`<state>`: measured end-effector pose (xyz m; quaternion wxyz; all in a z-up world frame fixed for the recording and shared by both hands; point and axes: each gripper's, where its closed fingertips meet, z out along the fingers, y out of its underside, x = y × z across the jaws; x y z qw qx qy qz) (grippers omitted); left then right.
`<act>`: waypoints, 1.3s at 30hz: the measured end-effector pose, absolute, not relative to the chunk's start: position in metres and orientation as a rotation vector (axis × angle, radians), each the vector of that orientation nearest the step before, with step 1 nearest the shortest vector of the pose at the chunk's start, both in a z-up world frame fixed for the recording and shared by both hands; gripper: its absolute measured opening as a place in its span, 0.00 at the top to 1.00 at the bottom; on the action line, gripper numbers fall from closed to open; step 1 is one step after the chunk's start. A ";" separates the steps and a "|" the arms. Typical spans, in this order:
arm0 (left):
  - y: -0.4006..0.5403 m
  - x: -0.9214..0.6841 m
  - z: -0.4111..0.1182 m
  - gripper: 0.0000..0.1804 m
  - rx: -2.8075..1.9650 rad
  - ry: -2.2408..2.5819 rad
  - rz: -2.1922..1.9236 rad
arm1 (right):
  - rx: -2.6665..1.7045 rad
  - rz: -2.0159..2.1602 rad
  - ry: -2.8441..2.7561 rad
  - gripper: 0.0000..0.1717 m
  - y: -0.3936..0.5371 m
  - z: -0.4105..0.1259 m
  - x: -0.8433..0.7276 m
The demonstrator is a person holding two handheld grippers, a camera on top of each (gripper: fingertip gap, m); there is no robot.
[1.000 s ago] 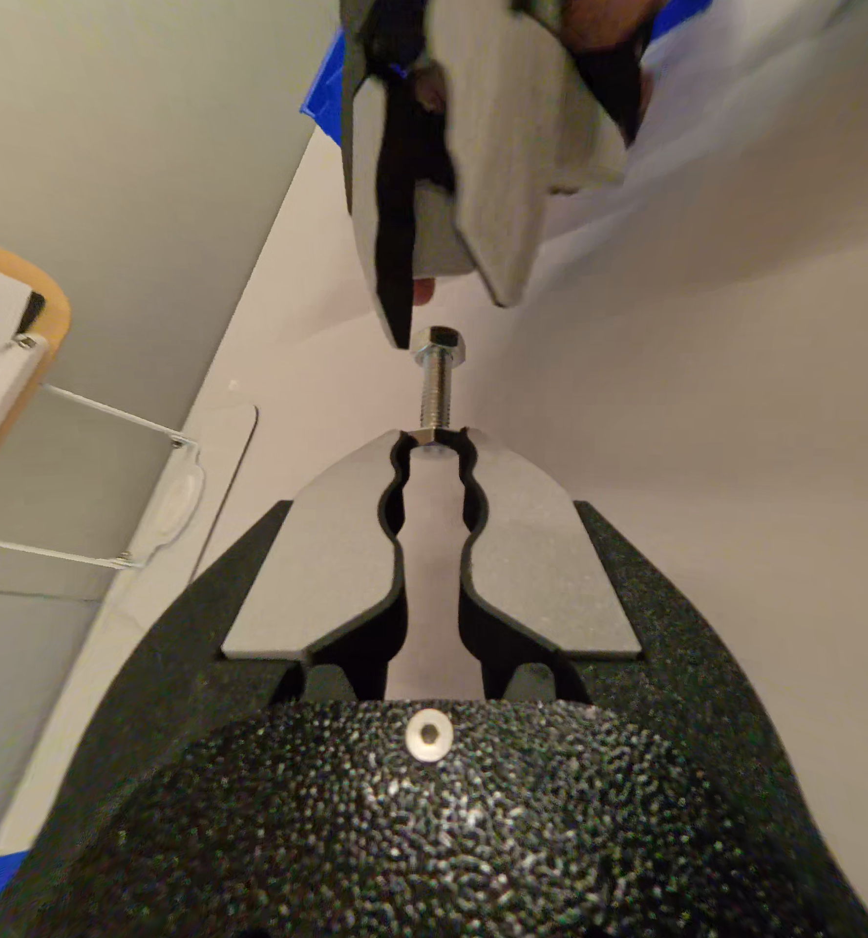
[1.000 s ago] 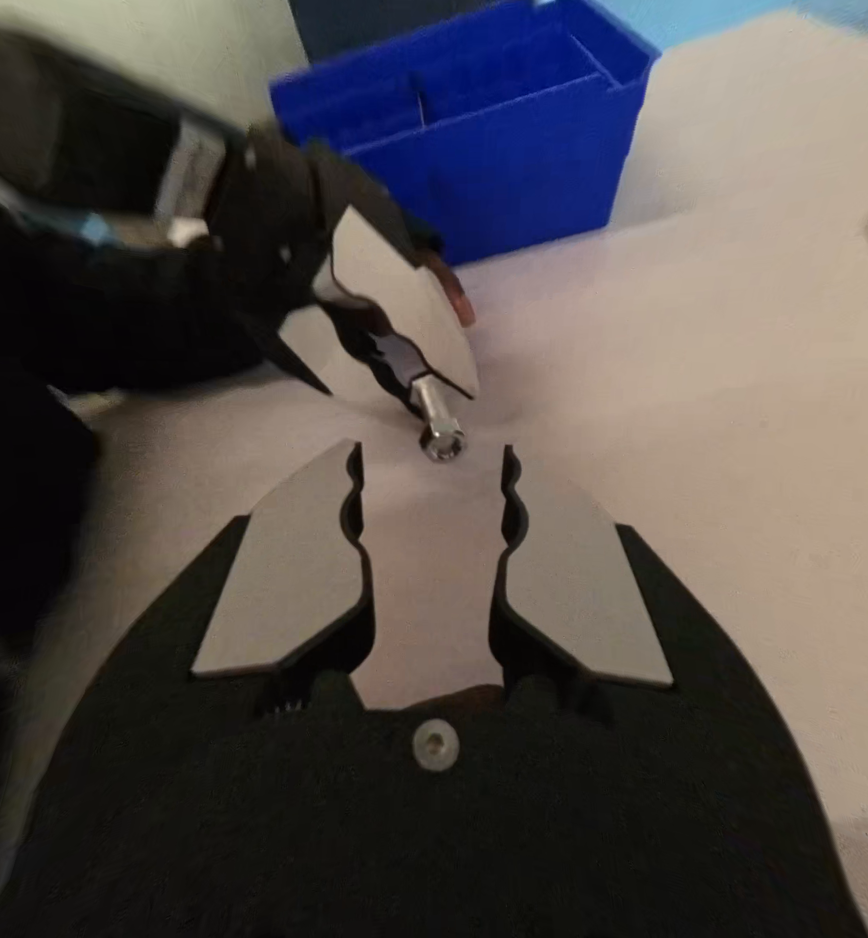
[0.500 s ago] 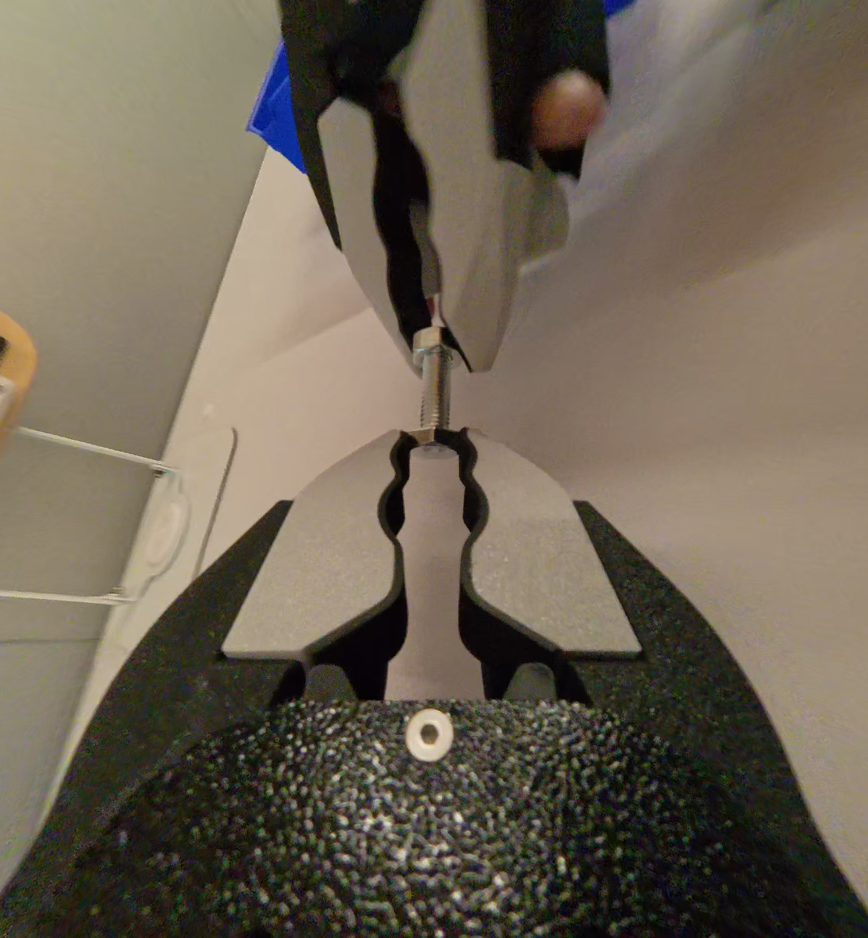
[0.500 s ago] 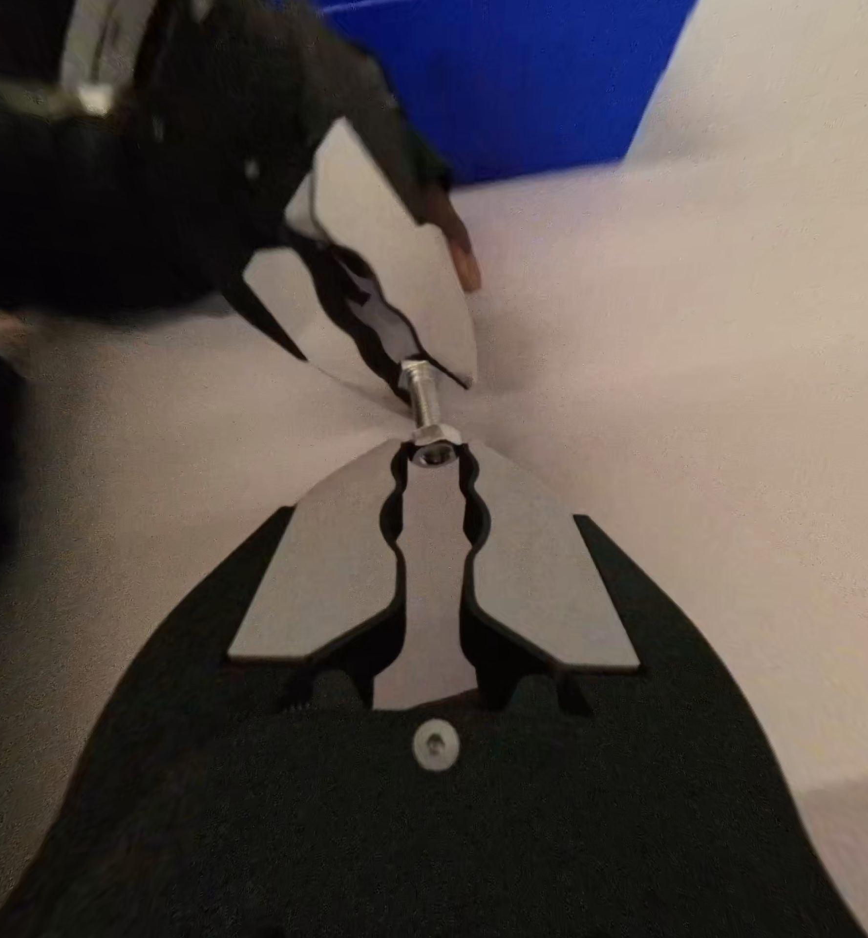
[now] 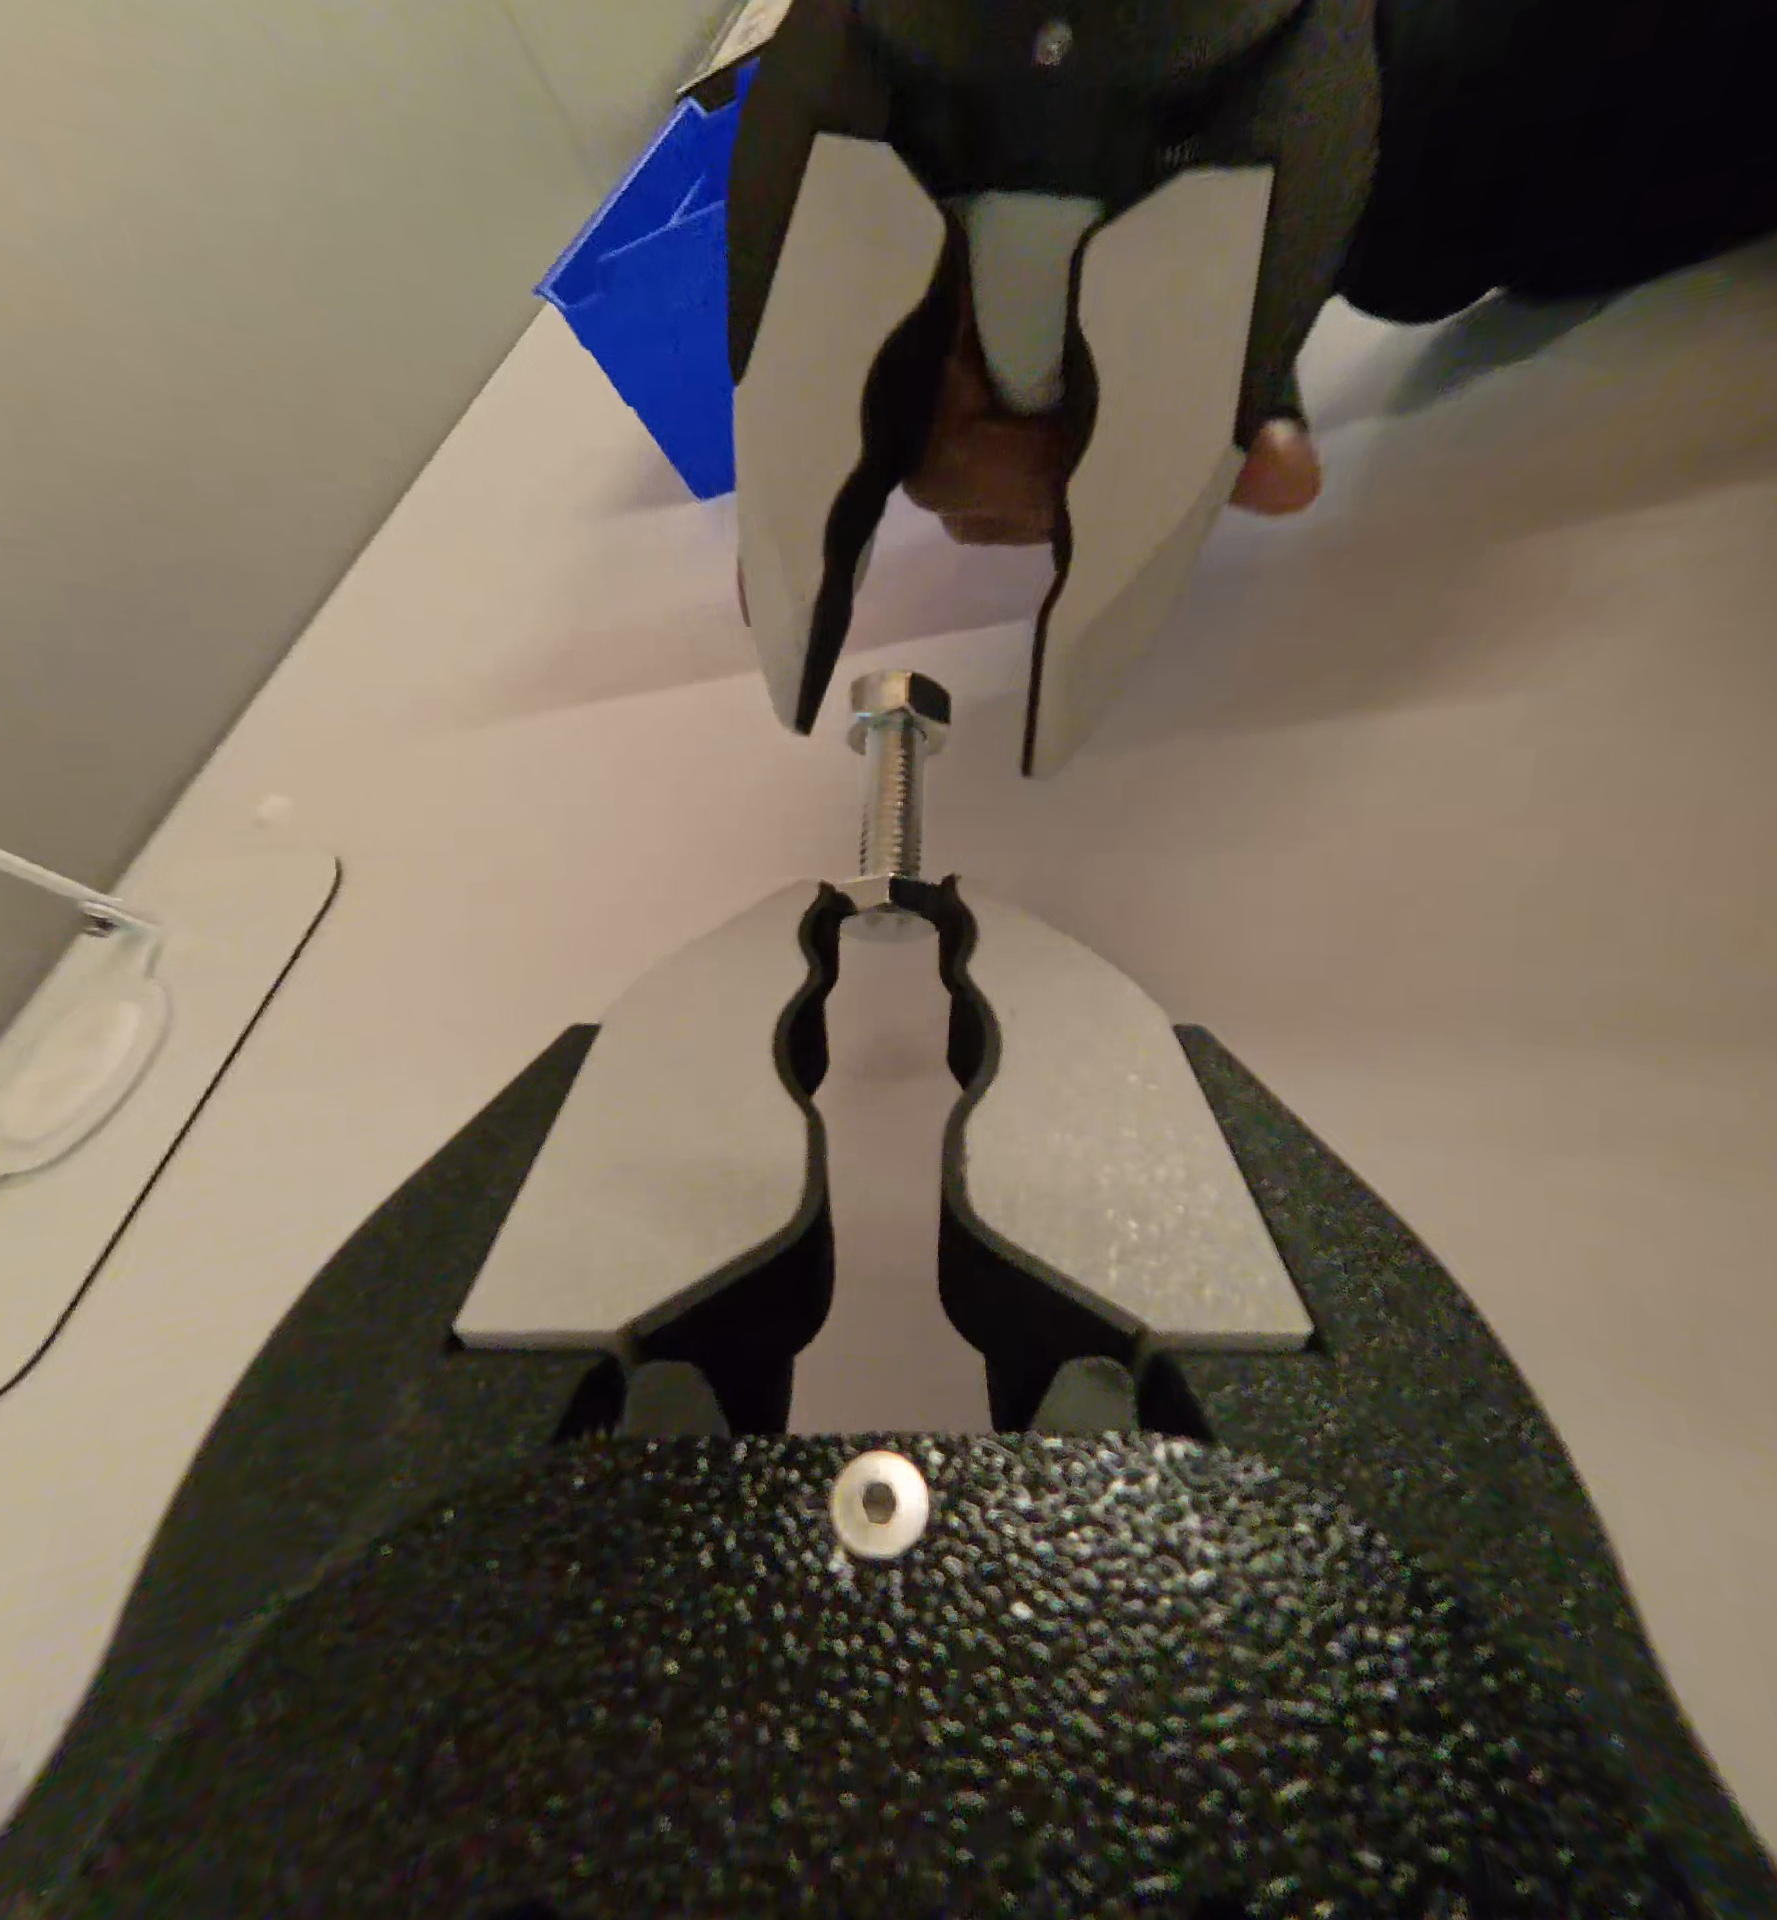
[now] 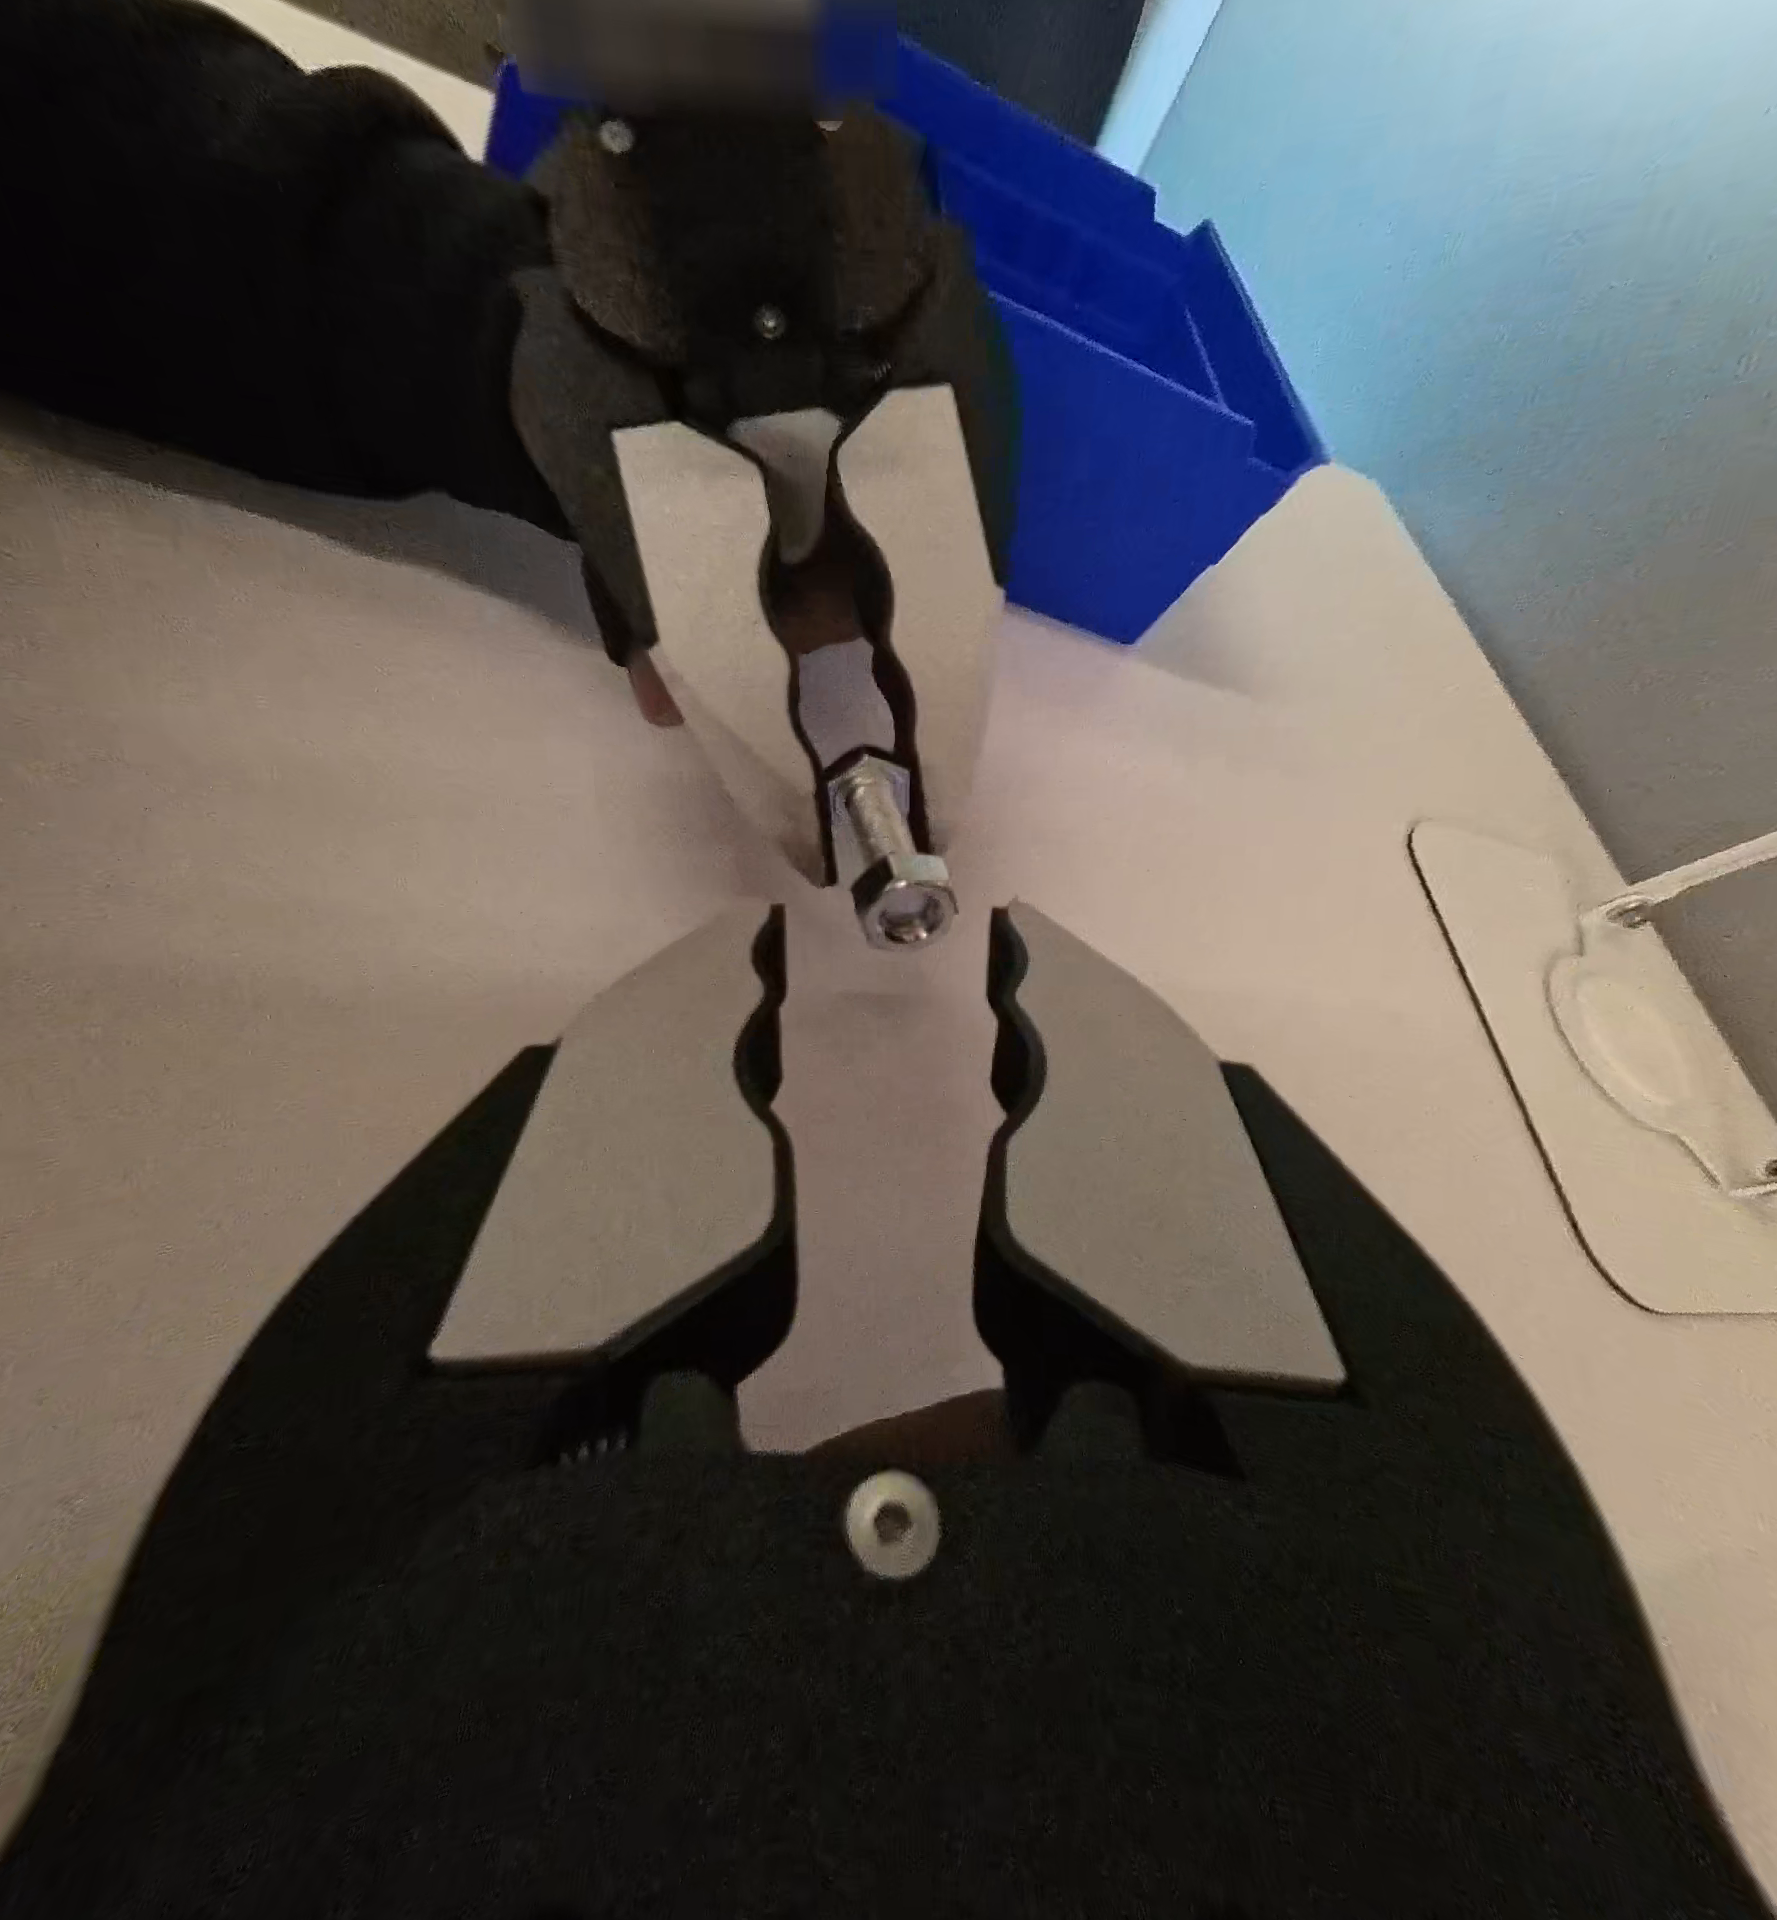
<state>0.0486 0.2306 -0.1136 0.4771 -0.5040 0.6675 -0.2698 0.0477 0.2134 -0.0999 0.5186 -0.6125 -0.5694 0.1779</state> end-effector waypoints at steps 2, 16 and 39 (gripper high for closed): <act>0.226 0.050 -0.115 0.90 -1.234 1.647 -0.698 | -1.452 0.402 -1.363 0.89 0.214 -0.100 0.045; 0.231 0.049 -0.120 0.90 -1.171 1.693 -0.502 | -1.897 1.059 -1.020 0.74 0.216 -0.103 0.050; 0.225 0.052 -0.118 0.90 -1.064 1.721 -0.422 | -2.006 1.237 -0.897 0.83 0.213 -0.109 0.053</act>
